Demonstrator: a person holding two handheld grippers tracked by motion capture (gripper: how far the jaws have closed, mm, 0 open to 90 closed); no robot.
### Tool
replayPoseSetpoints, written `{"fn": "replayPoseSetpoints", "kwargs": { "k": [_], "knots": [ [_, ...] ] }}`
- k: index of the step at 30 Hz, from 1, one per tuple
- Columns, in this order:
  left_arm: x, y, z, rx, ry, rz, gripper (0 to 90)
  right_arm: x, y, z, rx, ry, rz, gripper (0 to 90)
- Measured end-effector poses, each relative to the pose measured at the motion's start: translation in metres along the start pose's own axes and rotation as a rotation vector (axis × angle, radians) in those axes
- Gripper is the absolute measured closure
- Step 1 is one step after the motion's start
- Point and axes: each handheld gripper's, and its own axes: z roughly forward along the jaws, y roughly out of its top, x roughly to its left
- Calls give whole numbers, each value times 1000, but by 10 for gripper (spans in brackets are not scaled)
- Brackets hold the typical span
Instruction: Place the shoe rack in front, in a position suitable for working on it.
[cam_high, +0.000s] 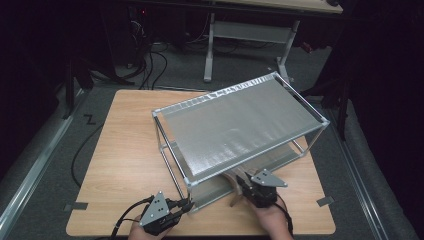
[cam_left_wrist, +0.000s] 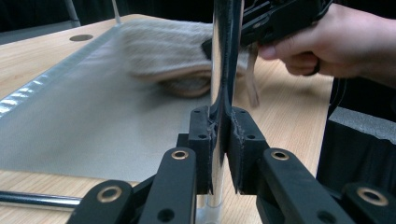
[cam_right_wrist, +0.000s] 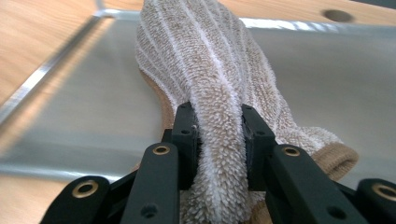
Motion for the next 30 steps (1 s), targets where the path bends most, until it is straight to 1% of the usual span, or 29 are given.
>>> {"fn": "replayPoseSetpoints", "kwargs": {
  "k": [1,2,3,5,7,9,11,12,14,15,17,19,20,23,25,26,28,29,30],
  "knots": [
    [0,0,1,-2,-1,-5,802,6,1,2,2,15,14,718],
    [0,0,2,-6,-6,-7,802,16,2,6,6,34,10,717],
    [0,0,2,-7,-7,-7,802,23,2,9,11,41,7,716],
    [0,0,2,-7,-9,-6,802,37,0,13,17,66,4,715],
    [0,0,2,-9,-8,-7,802,47,-2,16,27,84,-1,712],
    [0,0,3,-11,-6,-6,801,57,-4,20,36,112,-1,697],
    [0,-1,3,-11,-4,-7,801,63,-5,24,48,133,-8,642],
    [-1,-1,3,-11,-3,-8,801,65,-5,26,50,148,-20,598],
    [-1,-1,3,-14,1,-7,801,65,-5,24,19,184,-35,530],
    [-1,-1,2,-16,2,-7,801,64,-4,21,2,190,-44,510],
    [-2,-1,2,-18,5,-12,799,61,-3,16,-32,206,-41,489],
    [-2,-1,2,-18,10,-10,798,55,-2,9,-69,205,-36,486],
    [-2,-1,2,-18,9,-12,799,53,-3,8,-74,205,-31,487],
    [-2,-1,2,-15,7,-12,799,44,-7,10,-64,188,-31,525],
    [-2,-1,2,-16,9,-13,800,38,-9,9,-77,189,-15,557],
    [-2,-1,2,-16,11,-12,799,35,-9,7,-101,176,-12,575],
    [-2,-1,2,-16,10,-14,799,32,-7,3,-130,135,-11,601],
    [-2,-1,2,-16,9,-14,799,30,-7,3,-132,103,-15,605],
    [-2,-1,2,-16,9,-14,799,30,-8,5,-114,69,-34,608]
  ]
}}
